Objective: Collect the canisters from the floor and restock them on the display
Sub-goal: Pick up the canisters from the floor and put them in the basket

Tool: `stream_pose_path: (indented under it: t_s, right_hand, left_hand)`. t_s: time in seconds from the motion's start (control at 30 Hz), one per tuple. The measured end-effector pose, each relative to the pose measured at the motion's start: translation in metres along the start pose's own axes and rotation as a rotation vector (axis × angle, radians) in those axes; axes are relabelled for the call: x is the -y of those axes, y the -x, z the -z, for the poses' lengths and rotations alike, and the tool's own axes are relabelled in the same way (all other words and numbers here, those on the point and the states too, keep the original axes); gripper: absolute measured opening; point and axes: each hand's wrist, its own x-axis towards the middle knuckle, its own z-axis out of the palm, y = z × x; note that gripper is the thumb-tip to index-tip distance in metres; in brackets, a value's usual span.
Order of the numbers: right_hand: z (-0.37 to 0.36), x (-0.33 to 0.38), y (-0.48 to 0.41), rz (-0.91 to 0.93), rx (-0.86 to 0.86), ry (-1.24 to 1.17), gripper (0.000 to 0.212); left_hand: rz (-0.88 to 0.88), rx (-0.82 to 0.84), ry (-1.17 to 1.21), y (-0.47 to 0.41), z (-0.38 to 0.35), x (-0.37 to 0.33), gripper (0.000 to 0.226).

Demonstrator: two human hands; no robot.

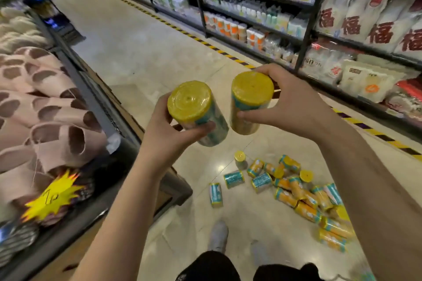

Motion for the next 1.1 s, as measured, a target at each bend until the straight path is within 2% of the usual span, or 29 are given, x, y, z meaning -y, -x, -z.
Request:
stream_pose_path:
  t_s: [0.1, 0.27, 0.43, 0.63, 1.0, 1.1]
  right_hand:
    - [-0.029, 0.003, 0.003, 0.045, 0.113, 0.001, 0.074]
    - [-0.102, 0.027, 0.016, 0.126, 0.314, -0.014, 0.077]
    - [-0.191, 0.068, 0.054, 0.228, 0.516, -0.030, 0.067]
    - [-0.304, 0.135, 0.131, 0.346, 0.745, -0.037, 0.069]
    - [-0.508, 0.281, 0.302, 0.493, 1.031, -0.075, 0.067]
    - [-0.558, 0.321, 0.339, 0.533, 1.109, -0.117, 0.067]
  left_hand:
    - [0.089, -0.102, 0.014, 0.041, 0.013, 0.022, 0.085]
    - [0.190, -0.330, 0.048, 0.118, 0.047, 0.051, 0.079]
    - [0.308, -0.538, 0.038, 0.218, 0.105, 0.092, 0.083]
    - [0.423, -0.764, 0.058, 0.355, 0.175, 0.129, 0.082]
    - [0.562, -1.082, 0.017, 0.599, 0.320, 0.173, 0.080]
    - [0.578, -1.177, 0.022, 0.649, 0.355, 0.181, 0.073]
